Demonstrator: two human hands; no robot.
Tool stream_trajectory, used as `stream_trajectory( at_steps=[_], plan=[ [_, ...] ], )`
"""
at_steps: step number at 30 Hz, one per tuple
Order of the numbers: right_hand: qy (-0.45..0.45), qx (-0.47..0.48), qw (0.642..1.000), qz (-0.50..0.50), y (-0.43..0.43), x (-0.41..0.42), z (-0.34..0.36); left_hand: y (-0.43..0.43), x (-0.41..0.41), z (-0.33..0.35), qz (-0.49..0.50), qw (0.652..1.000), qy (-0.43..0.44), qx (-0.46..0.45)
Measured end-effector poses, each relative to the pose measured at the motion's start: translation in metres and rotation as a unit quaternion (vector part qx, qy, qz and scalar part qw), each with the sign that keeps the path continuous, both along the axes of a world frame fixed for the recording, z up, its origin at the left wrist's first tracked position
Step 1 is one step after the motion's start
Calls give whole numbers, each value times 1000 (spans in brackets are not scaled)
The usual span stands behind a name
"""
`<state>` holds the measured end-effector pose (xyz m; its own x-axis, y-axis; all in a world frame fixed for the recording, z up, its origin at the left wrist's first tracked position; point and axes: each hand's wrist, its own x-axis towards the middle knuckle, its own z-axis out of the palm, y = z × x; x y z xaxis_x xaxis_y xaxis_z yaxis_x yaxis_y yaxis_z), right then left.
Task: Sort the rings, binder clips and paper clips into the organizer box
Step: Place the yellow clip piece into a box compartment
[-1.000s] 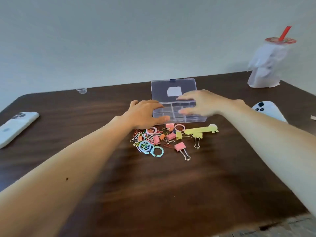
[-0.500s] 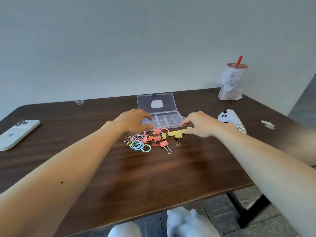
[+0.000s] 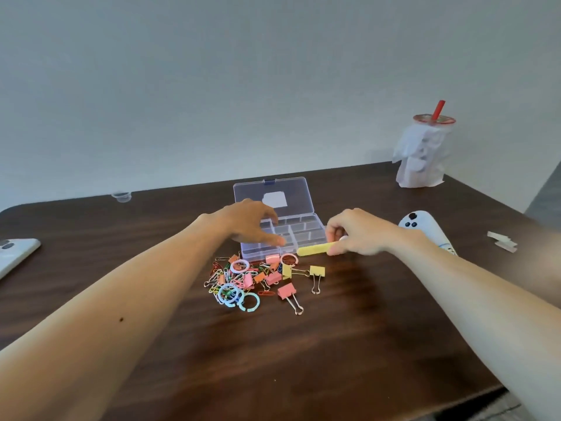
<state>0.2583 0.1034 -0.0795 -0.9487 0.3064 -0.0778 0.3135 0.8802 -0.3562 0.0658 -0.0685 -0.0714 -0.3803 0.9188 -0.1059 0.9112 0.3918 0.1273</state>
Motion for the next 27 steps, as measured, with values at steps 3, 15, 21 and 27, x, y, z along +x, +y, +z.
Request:
stream_trajectory(
  at_steps=[3,15,21,27],
  plan=[
    [57,-24,998,-18,1,-3,13,3,-4,4,4,997,-40,64],
    [62,-37,997,-7,15,-41,1,22,-25,-21,30,970,-126,208],
    [84,-120,988,-41,29,-67,-8,22,-41,-19,33,968,-167,186],
    [93,-149,984,-34,29,-81,-2,18,-43,-15,-16,992,-106,68]
  ],
)
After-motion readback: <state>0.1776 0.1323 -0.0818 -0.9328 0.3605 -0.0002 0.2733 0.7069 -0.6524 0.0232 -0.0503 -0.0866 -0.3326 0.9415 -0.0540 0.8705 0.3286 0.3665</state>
